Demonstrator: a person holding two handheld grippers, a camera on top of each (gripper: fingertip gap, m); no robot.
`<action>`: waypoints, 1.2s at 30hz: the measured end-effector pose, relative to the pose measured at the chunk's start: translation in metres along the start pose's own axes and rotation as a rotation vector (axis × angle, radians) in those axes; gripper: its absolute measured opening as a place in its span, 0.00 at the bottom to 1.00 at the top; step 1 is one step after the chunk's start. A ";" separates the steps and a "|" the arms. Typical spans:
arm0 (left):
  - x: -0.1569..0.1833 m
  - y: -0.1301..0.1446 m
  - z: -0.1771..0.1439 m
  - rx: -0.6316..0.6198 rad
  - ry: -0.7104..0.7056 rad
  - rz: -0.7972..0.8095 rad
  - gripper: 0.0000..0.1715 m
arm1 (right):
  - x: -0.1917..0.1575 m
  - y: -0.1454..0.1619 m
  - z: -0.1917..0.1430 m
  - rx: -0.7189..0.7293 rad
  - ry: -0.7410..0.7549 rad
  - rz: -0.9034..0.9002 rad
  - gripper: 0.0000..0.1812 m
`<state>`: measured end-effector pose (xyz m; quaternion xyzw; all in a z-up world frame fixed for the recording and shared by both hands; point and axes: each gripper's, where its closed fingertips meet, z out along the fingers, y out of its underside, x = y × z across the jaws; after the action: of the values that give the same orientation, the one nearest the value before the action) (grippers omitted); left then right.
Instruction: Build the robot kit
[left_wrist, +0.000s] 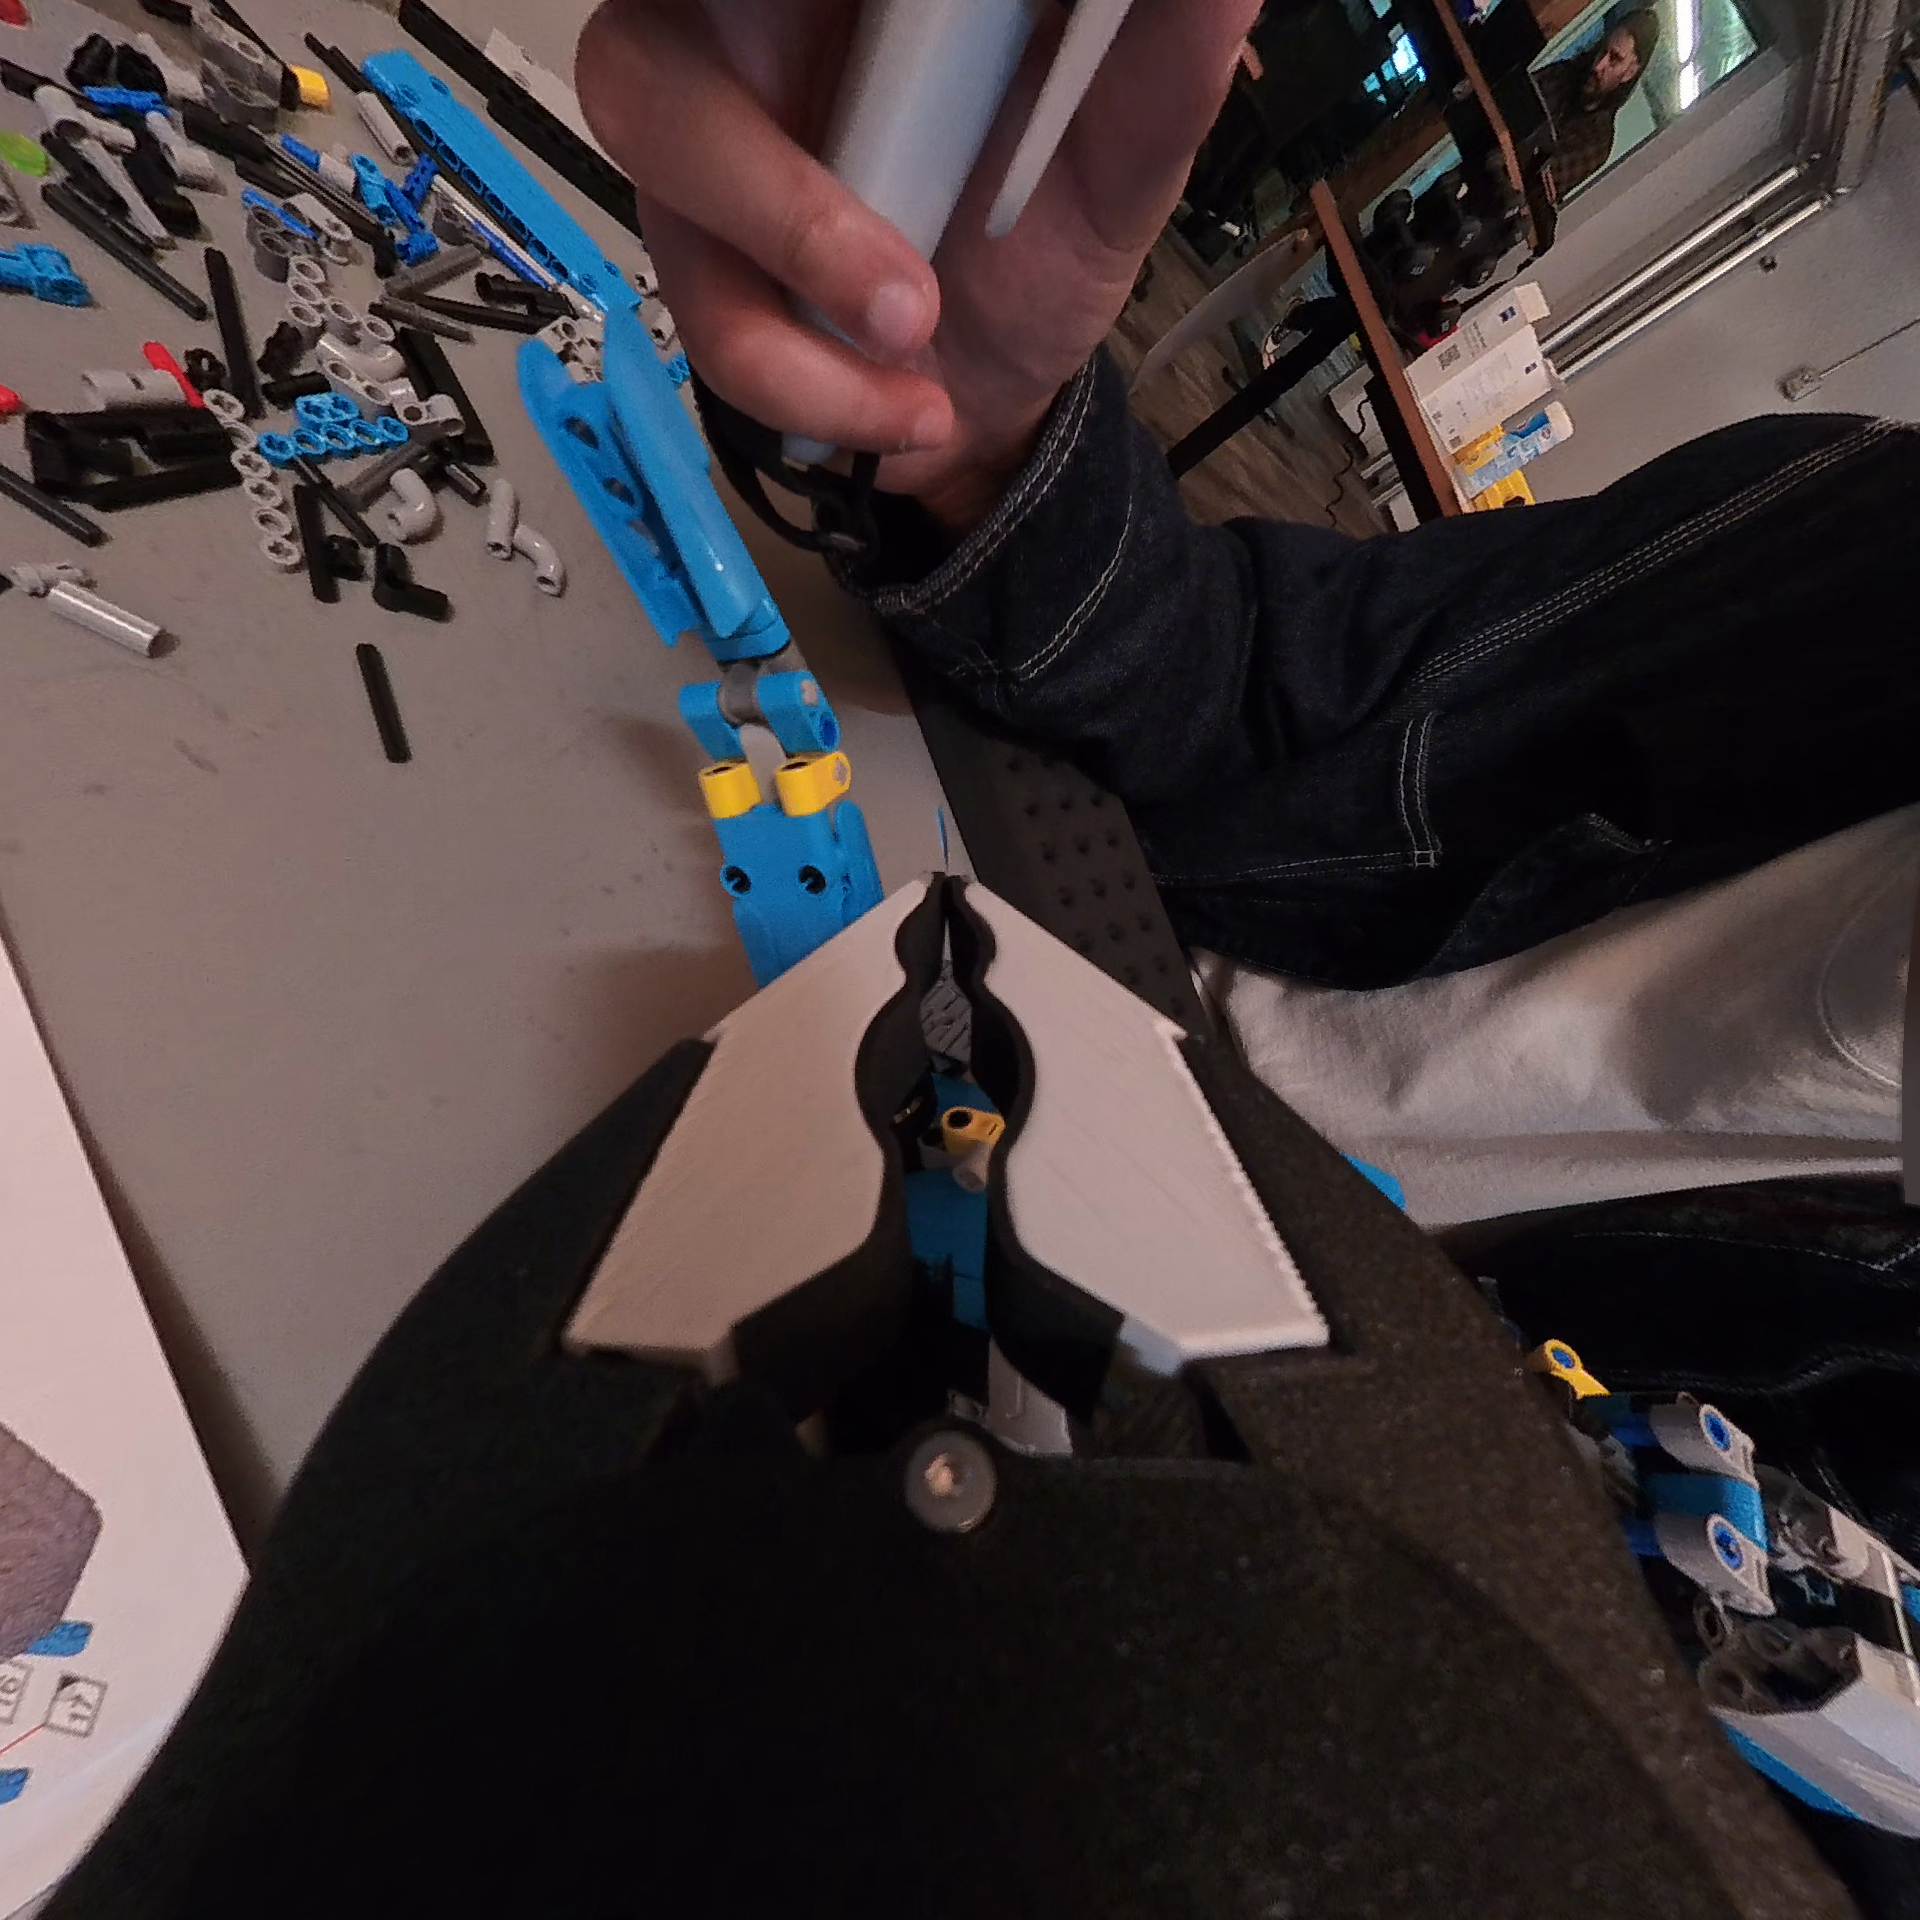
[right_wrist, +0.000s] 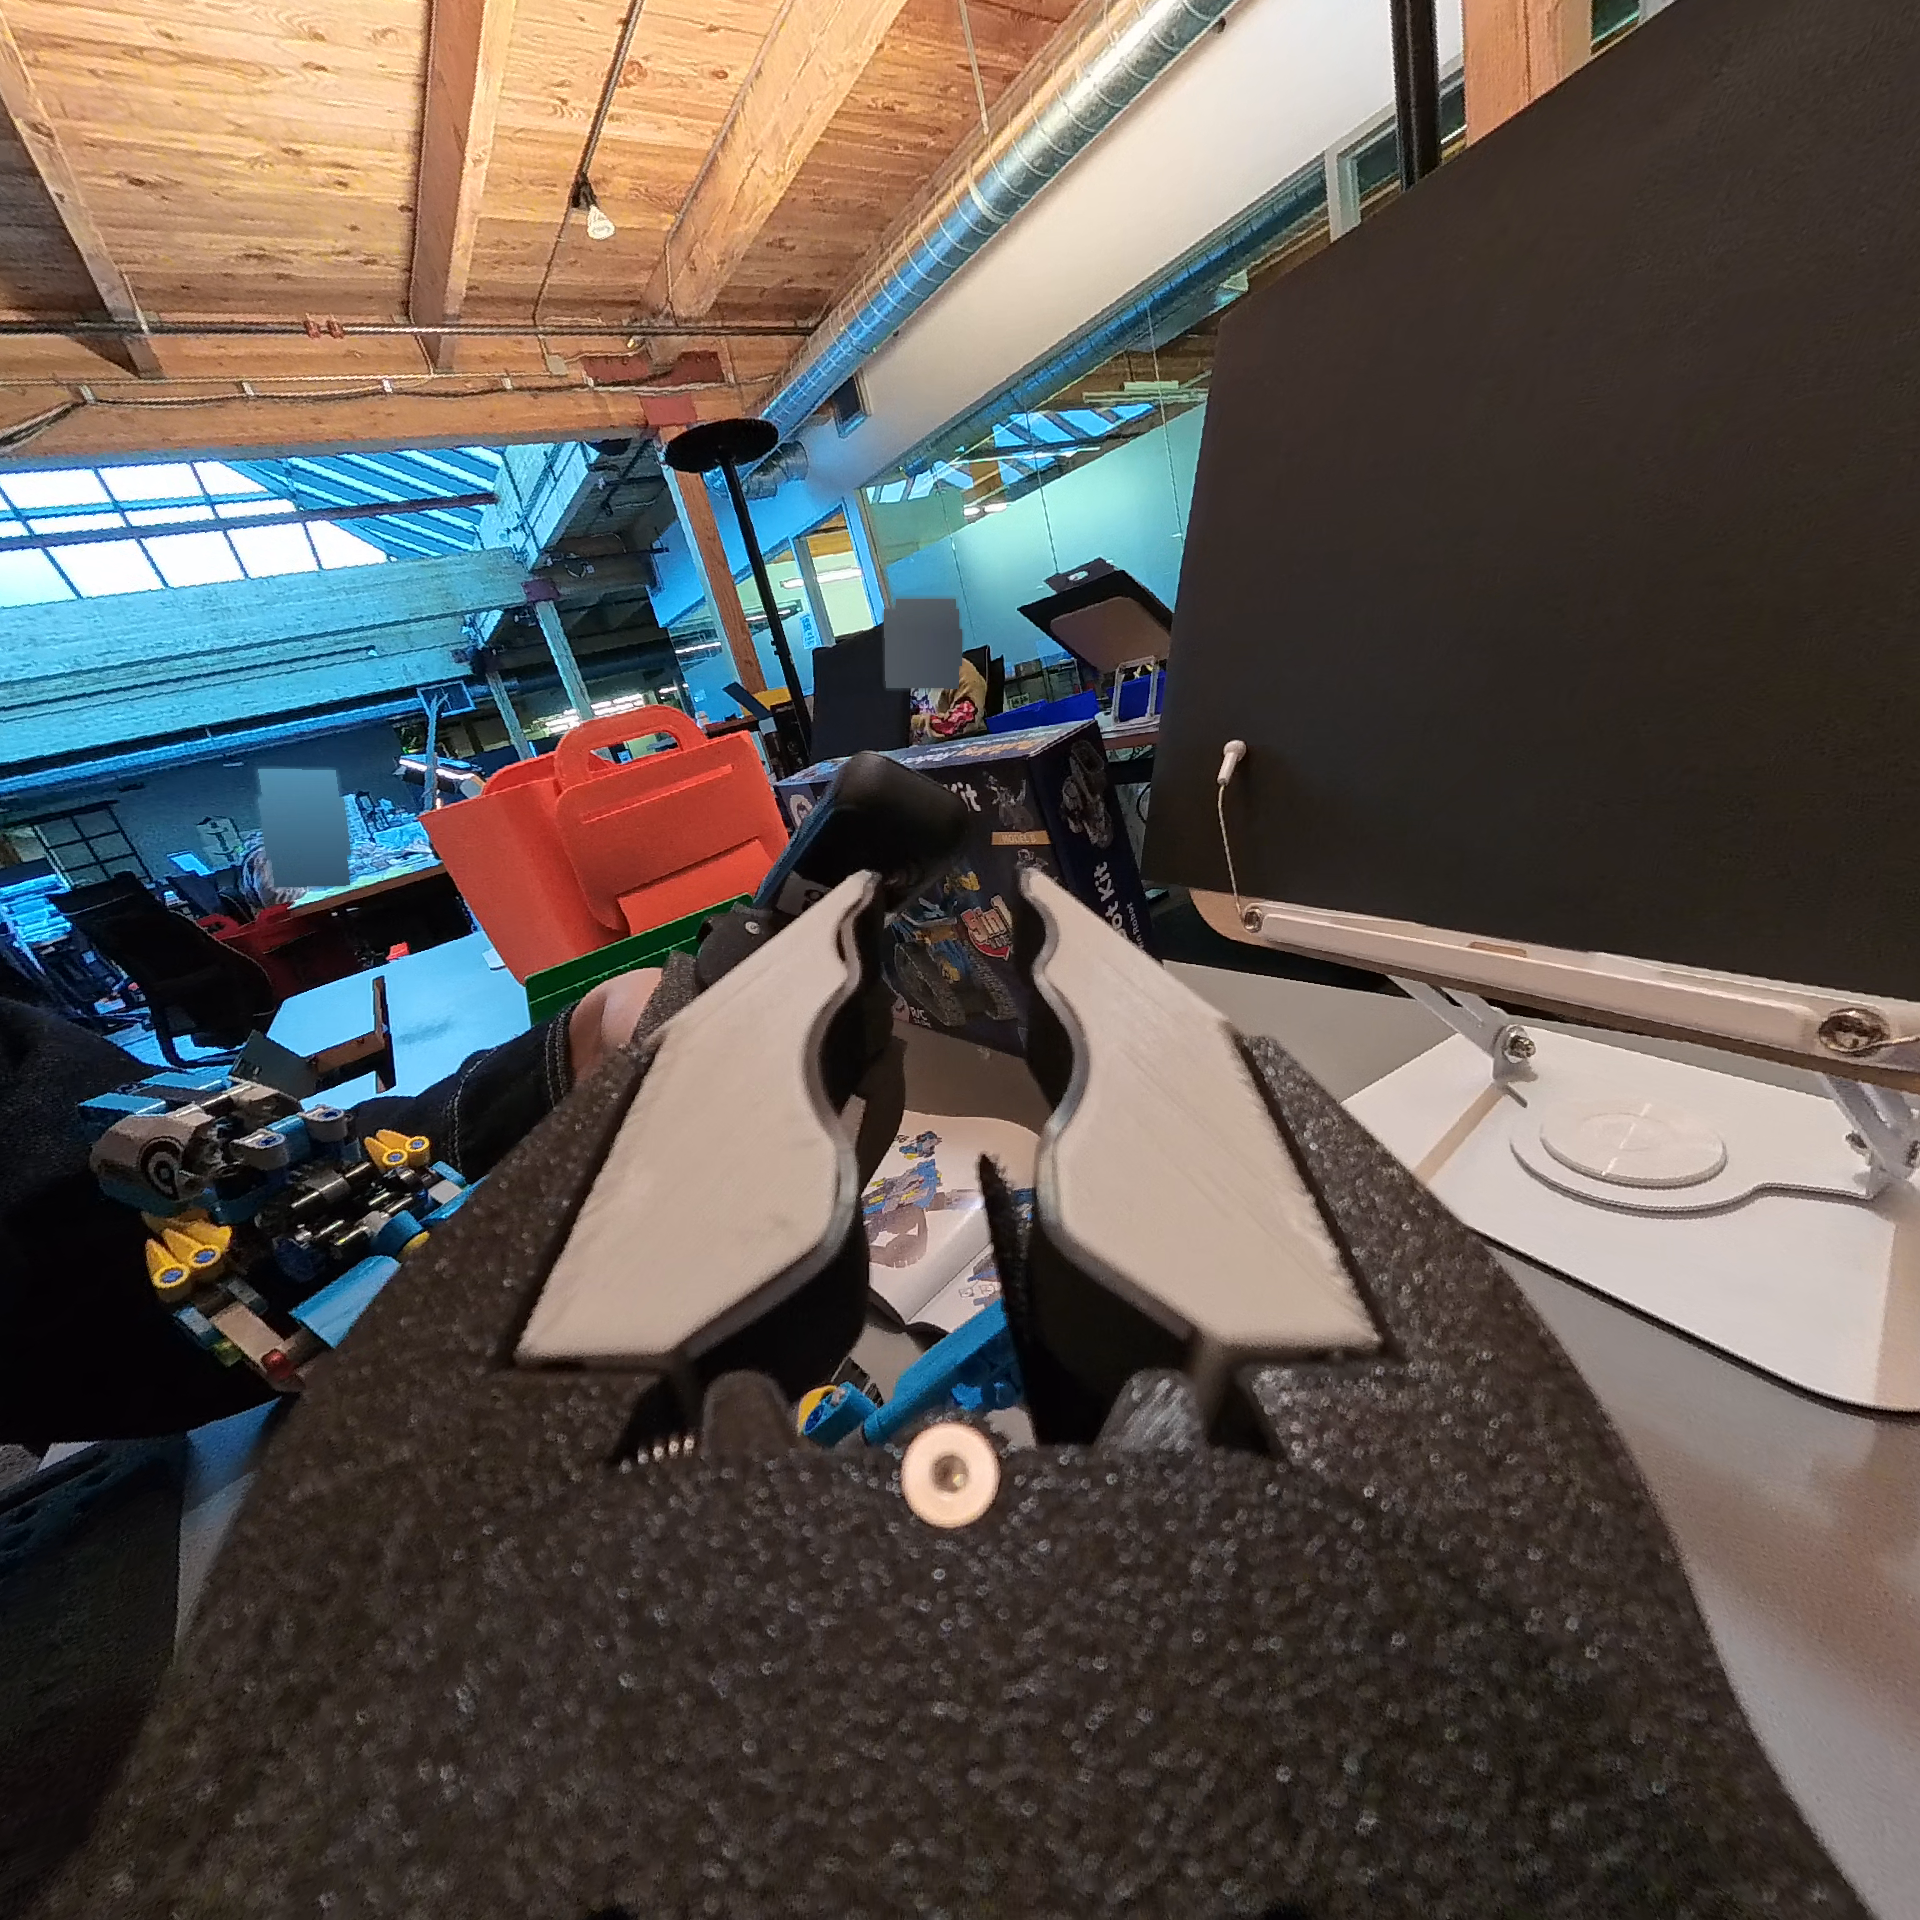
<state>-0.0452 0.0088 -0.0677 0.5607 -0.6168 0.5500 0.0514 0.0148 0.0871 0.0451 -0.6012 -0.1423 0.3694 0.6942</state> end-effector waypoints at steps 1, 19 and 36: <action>0.000 0.000 0.000 0.000 -0.001 0.001 0.00 | 0.000 0.000 0.000 0.000 0.000 -0.001 0.13; -0.071 0.002 -0.192 0.846 -0.699 0.241 0.00 | 0.099 0.080 -0.016 -0.352 0.520 -0.034 0.18; -0.084 0.028 -0.184 0.971 -0.483 0.154 0.00 | 0.083 0.168 -0.006 -0.605 0.355 0.254 0.19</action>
<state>-0.1371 0.1907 -0.0707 0.5834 -0.3257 0.6294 -0.3968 0.0181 0.1403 -0.1349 -0.8466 -0.0466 0.2838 0.4478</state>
